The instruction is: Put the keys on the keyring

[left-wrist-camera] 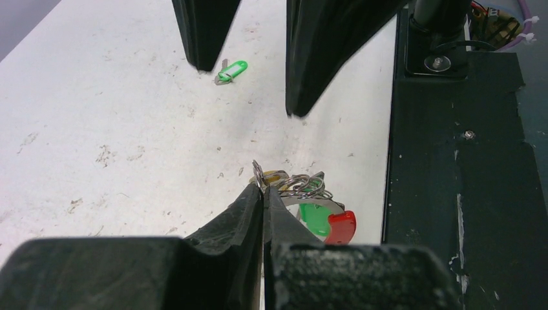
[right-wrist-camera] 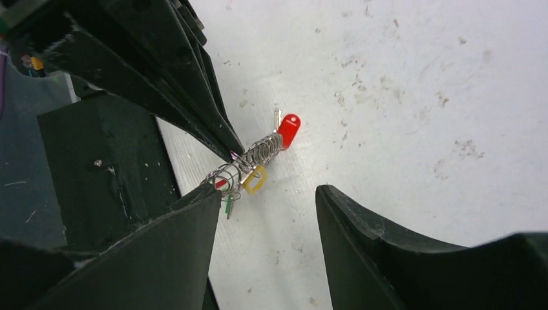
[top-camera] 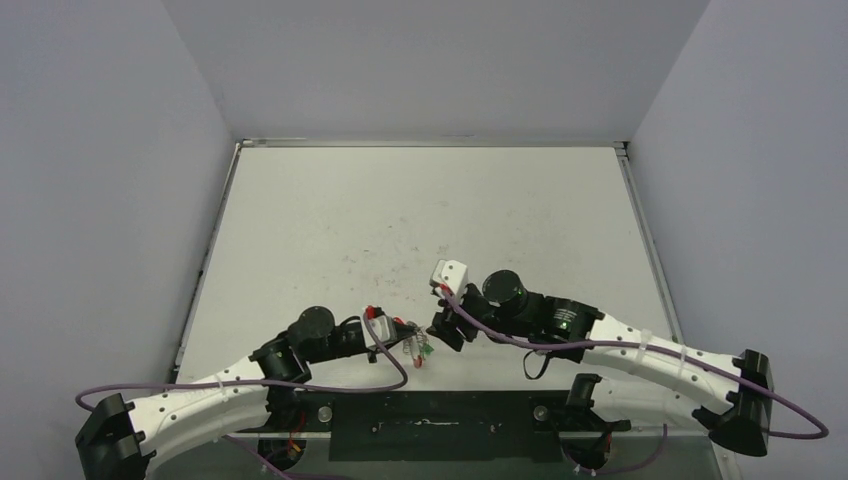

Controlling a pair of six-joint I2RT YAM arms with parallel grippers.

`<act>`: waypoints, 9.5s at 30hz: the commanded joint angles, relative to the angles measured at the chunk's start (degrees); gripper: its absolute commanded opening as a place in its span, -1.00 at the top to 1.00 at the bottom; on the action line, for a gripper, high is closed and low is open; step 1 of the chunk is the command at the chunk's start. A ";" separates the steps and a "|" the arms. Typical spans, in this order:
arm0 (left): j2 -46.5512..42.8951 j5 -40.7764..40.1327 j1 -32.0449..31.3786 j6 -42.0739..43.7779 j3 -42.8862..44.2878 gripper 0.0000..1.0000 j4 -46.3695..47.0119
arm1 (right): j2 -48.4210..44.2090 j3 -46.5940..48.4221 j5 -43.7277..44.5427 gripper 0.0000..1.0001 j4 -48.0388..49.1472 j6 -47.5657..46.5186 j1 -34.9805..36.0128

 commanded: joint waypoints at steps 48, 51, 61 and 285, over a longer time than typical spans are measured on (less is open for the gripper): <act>-5.46 4.33 -0.10 -0.48 -1.50 1.00 1.47 | 4.22 -15.57 -33.20 0.45 37.06 -23.54 -7.49; -5.34 4.48 -0.11 -0.42 -1.50 1.00 1.50 | 5.03 -15.78 -34.57 0.48 38.86 -22.99 -7.46; -6.10 4.11 -0.11 -0.34 -1.67 1.00 0.99 | 6.05 -14.95 -35.15 1.00 36.40 -23.36 -7.88; 0.64 2.89 -0.14 -1.19 0.87 0.90 7.22 | 26.18 33.02 -11.63 1.00 -30.48 -12.56 1.56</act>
